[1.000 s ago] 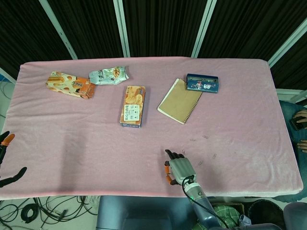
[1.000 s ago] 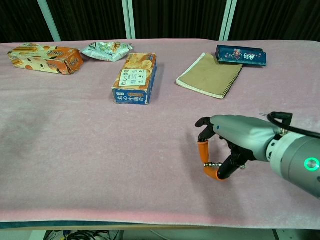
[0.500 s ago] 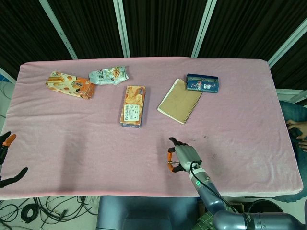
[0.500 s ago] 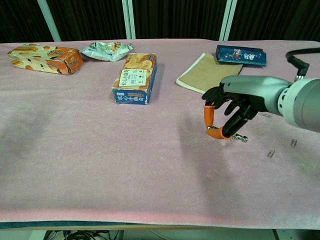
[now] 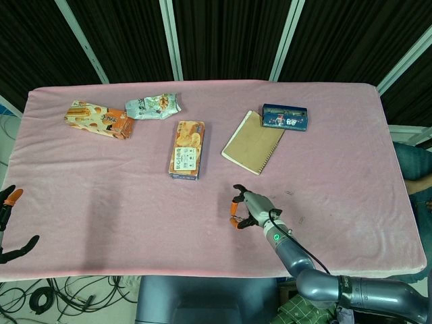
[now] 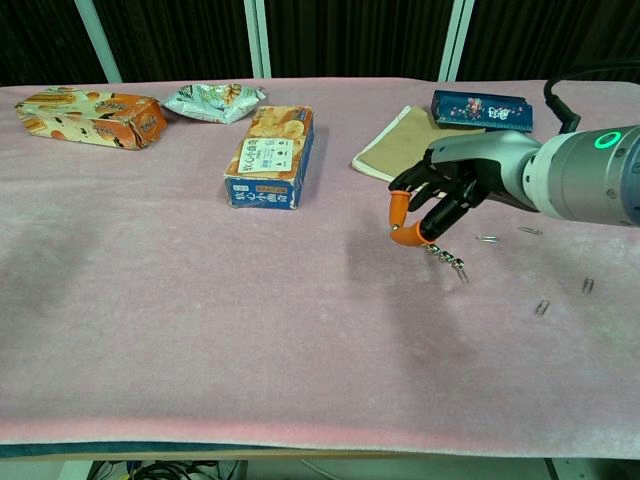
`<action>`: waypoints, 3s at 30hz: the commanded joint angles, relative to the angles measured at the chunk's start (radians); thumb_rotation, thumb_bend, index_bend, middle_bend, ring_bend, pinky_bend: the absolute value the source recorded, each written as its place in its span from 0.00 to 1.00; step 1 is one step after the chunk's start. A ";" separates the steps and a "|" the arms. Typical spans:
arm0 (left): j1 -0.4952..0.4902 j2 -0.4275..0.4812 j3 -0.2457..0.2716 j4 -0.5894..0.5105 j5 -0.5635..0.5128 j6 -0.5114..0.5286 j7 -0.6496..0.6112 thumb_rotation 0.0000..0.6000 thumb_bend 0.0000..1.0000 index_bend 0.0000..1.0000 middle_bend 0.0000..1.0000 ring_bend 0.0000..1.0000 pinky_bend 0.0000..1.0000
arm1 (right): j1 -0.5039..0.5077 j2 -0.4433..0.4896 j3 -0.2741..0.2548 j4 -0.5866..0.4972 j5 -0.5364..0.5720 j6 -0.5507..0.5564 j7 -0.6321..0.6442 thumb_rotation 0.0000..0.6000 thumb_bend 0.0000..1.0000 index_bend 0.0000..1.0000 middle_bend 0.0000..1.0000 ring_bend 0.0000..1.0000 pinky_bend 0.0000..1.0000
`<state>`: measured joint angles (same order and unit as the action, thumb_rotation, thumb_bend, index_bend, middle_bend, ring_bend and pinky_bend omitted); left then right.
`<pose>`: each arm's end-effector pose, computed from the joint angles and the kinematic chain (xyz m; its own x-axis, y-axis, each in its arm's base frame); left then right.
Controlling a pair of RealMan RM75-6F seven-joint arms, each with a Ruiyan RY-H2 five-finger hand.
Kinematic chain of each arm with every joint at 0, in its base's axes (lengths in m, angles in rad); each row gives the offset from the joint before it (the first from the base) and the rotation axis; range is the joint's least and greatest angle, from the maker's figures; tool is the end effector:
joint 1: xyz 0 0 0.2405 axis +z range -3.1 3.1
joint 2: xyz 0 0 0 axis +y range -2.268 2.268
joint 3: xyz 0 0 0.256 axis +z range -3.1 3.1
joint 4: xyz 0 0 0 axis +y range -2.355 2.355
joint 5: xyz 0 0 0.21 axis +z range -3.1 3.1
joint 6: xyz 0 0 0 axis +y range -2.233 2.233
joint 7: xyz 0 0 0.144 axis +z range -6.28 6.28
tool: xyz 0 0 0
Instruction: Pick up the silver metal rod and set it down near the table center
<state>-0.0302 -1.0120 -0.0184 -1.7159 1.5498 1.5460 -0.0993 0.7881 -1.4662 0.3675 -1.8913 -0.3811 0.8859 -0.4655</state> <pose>-0.2997 0.1569 0.1842 0.3088 -0.0046 0.9511 0.9511 -0.0098 -0.3088 -0.0942 -0.3118 -0.0131 -0.0609 -0.6136 0.7872 -0.9981 0.0269 -0.0562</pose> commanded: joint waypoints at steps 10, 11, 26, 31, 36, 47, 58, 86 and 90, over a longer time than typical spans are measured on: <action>-0.001 -0.006 -0.002 -0.004 -0.008 -0.002 0.018 1.00 0.22 0.05 0.00 0.00 0.00 | 0.049 -0.055 -0.035 0.161 -0.078 -0.076 0.134 1.00 0.36 0.61 0.04 0.12 0.17; 0.000 -0.005 -0.003 -0.004 -0.008 -0.001 0.018 1.00 0.22 0.05 0.00 0.00 0.00 | 0.052 -0.062 -0.040 0.174 -0.086 -0.069 0.137 1.00 0.36 0.61 0.04 0.12 0.17; 0.003 -0.010 -0.005 -0.006 -0.015 0.003 0.034 1.00 0.22 0.05 0.00 0.00 0.00 | 0.065 -0.099 -0.060 0.288 -0.123 -0.083 0.241 1.00 0.36 0.61 0.04 0.12 0.17; 0.005 -0.011 -0.003 -0.010 -0.008 0.008 0.044 1.00 0.22 0.05 0.00 0.00 0.00 | 0.057 -0.101 -0.065 0.315 -0.149 -0.097 0.281 1.00 0.36 0.61 0.04 0.12 0.17; 0.004 -0.014 -0.005 -0.009 -0.016 0.003 0.047 1.00 0.22 0.05 0.00 0.00 0.00 | 0.048 -0.103 -0.078 0.321 -0.164 -0.102 0.310 1.00 0.36 0.61 0.04 0.12 0.17; 0.005 -0.013 -0.003 -0.010 -0.010 0.007 0.048 1.00 0.22 0.05 0.00 0.00 0.00 | 0.037 -0.110 -0.091 0.352 -0.193 -0.105 0.352 1.00 0.36 0.61 0.04 0.12 0.17; 0.005 -0.015 -0.002 -0.011 -0.008 0.005 0.055 1.00 0.22 0.05 0.00 0.00 0.00 | 0.016 -0.107 -0.107 0.361 -0.222 -0.114 0.393 1.00 0.36 0.61 0.04 0.12 0.17; -0.016 -0.024 -0.003 0.003 -0.019 -0.036 0.071 1.00 0.22 0.05 0.00 0.00 0.00 | -0.205 0.153 -0.206 0.077 -0.509 0.027 0.516 1.00 0.36 0.61 0.04 0.12 0.17; -0.029 -0.031 -0.005 0.018 -0.025 -0.059 0.070 1.00 0.22 0.05 0.00 0.00 0.00 | -0.232 0.136 -0.218 0.112 -0.564 0.052 0.539 1.00 0.36 0.61 0.04 0.12 0.17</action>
<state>-0.0568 -1.0409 -0.0228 -1.7008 1.5262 1.4897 -0.0297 0.5687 -1.3223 0.1567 -1.7942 -0.9272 0.9264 0.0616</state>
